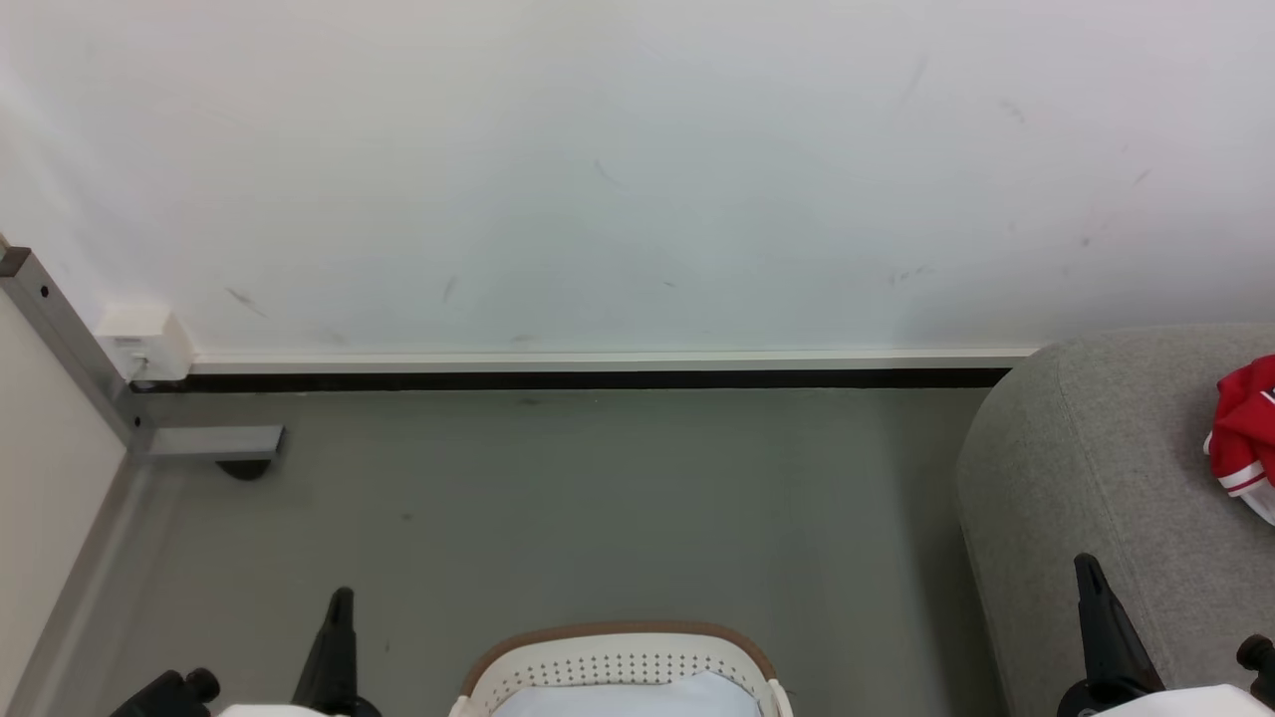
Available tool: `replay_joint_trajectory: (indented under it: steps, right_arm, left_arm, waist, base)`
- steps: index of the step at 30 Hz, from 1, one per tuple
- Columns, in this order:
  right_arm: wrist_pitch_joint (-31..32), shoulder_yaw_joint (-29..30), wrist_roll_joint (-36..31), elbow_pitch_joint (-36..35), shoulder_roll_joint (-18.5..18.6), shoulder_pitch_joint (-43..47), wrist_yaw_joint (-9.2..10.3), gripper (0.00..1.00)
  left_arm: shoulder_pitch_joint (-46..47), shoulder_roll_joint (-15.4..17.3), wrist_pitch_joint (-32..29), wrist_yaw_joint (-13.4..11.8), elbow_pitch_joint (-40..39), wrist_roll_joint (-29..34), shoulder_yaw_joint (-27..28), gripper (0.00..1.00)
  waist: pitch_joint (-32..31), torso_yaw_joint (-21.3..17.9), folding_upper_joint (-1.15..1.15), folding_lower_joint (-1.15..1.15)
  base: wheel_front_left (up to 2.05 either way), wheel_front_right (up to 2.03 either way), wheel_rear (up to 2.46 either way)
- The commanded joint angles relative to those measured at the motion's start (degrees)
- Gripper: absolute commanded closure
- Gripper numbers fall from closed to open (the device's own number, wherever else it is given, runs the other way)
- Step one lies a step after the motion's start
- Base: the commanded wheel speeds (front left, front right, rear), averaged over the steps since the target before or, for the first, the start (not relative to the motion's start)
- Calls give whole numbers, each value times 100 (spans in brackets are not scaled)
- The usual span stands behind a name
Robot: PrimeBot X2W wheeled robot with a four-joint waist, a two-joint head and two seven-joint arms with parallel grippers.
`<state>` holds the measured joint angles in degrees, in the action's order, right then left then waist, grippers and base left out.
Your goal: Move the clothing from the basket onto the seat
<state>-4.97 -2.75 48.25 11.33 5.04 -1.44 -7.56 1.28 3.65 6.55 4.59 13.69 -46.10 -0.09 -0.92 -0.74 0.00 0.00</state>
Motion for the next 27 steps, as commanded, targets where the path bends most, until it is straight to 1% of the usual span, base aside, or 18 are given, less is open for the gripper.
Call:
replay_joint_trajectory:
  steps: [1,13,27]
  right_arm:
    - [44,65,213,-38,2,-176,4,100]
    - [237,209,1012,15,-24,-242,5,100]
    - [426,350,1777,68,-49,-294,7,100]
  left_arm:
    - [150,6,-53,33,-63,-230,58,100]
    - [224,-7,-291,85,-47,-1050,173,100]
    - [291,-21,-513,133,-31,-1843,285,100]
  waist:
    - [2,1,0,0]
    - [16,11,0,0]
    - [32,22,0,0]
  base:
    - [0,0,0]
    - [0,0,0]
    - [0,0,0]
